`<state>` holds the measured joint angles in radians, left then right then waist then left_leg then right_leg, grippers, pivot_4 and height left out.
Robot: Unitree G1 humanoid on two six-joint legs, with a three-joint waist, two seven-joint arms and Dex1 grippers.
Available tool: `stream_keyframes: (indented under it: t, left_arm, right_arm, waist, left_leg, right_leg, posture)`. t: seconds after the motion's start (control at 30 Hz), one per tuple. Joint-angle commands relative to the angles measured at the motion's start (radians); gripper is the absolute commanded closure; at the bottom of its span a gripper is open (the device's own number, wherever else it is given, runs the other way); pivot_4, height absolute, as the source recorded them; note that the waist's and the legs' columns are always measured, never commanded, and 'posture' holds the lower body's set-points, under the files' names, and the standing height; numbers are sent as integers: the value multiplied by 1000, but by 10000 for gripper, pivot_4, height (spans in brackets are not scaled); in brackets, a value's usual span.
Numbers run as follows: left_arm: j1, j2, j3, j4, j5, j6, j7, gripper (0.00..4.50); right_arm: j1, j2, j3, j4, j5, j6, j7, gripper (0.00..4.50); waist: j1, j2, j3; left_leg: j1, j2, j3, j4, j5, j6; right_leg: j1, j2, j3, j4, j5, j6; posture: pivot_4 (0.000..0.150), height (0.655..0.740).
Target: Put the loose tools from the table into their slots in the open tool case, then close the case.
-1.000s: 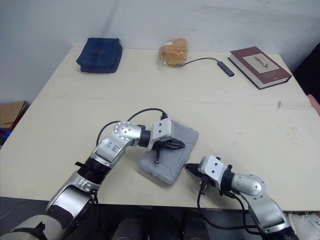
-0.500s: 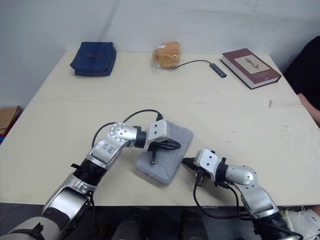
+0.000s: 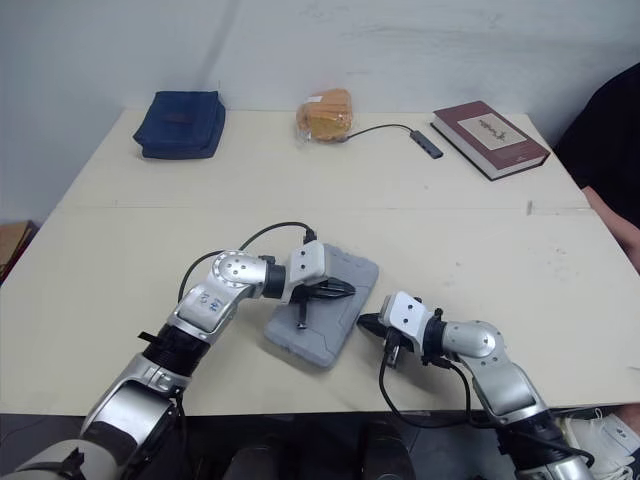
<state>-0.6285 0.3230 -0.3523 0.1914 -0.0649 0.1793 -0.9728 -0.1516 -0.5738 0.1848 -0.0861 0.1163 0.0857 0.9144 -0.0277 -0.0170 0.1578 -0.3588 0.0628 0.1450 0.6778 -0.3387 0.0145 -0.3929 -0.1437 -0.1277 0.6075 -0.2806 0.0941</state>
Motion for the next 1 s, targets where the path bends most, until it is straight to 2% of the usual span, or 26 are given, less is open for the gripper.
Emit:
stream_keyframes:
  t: [0.03,0.2,0.27,0.5,0.57,0.63,0.77,0.83,0.87,1.0]
  left_arm:
    - [68,47,32,-38,-51,-78,-77,44816]
    - [104,118,198,-100,-171,-201,-117,44816]
    - [121,155,256,-117,-205,-200,-114,44816]
    - [212,318,396,-136,-266,-176,-153,44816]
    - [278,380,460,-131,-279,-140,-149,39707]
    - [358,424,548,-122,-300,-142,-136,32284]
    - [464,469,658,-151,-304,-132,-80,12903]
    - [496,497,698,-154,-265,-129,-27,3224]
    - [508,508,710,-155,-256,-129,-10,202]
    - [546,564,760,-87,-214,-98,51,202]
  right_arm:
    - [29,-31,-33,-79,45,19,27,45000]
    - [98,-137,-107,-156,129,17,126,45000]
    - [118,-177,-154,-160,149,13,138,45000]
    - [166,-238,-330,-119,187,-78,151,45000]
    - [191,-268,-399,-90,222,-118,205,38339]
    - [204,-301,-459,-65,249,-162,252,30044]
    - [212,-365,-548,-42,292,-156,299,8814]
    - [215,-395,-607,-52,325,-115,304,0]
    - [217,-404,-625,-57,337,-103,308,0]
    - [227,-433,-689,-17,322,-95,306,0]
  waist:
    - [0,5,3]
    - [5,10,11]
    - [4,9,18]
    - [4,9,22]
    - [4,10,22]
    - [0,10,23]
    - [1,9,25]
    - [7,8,25]
    - [10,8,25]
    - [22,8,25]
  left_leg:
    - [-1,0,0,-1,1,0]
    - [-15,0,2,-1,7,-3]
    - [-15,0,3,-1,8,-4]
    - [-17,0,3,0,6,-3]
    - [-17,0,3,0,6,-3]
    - [-17,0,4,-2,6,-3]
    - [-16,0,5,-6,7,-4]
    - [-16,0,5,-6,7,-4]
    - [-16,0,5,-7,7,-3]
    - [-15,0,5,-9,6,-2]
  right_leg:
    - [-2,0,1,0,0,-1]
    - [-17,4,-3,3,-1,-1]
    - [-18,10,-3,3,-1,-1]
    - [-18,10,-3,2,0,0]
    - [-19,11,-3,1,0,0]
    - [-19,11,-2,0,0,0]
    - [-20,12,-2,-1,0,0]
    - [-20,11,-2,-1,0,0]
    - [-20,11,-2,-1,0,0]
    - [-20,10,-1,-2,0,0]
  posture:
    - [1500,7400]
    - [1500,7400]
    - [1500,7400]
    - [1500,7400]
    - [1500,7400]
    - [1500,7400]
    - [1500,7400]
    - [1500,7400]
    - [1500,7400]
    - [1500,7400]
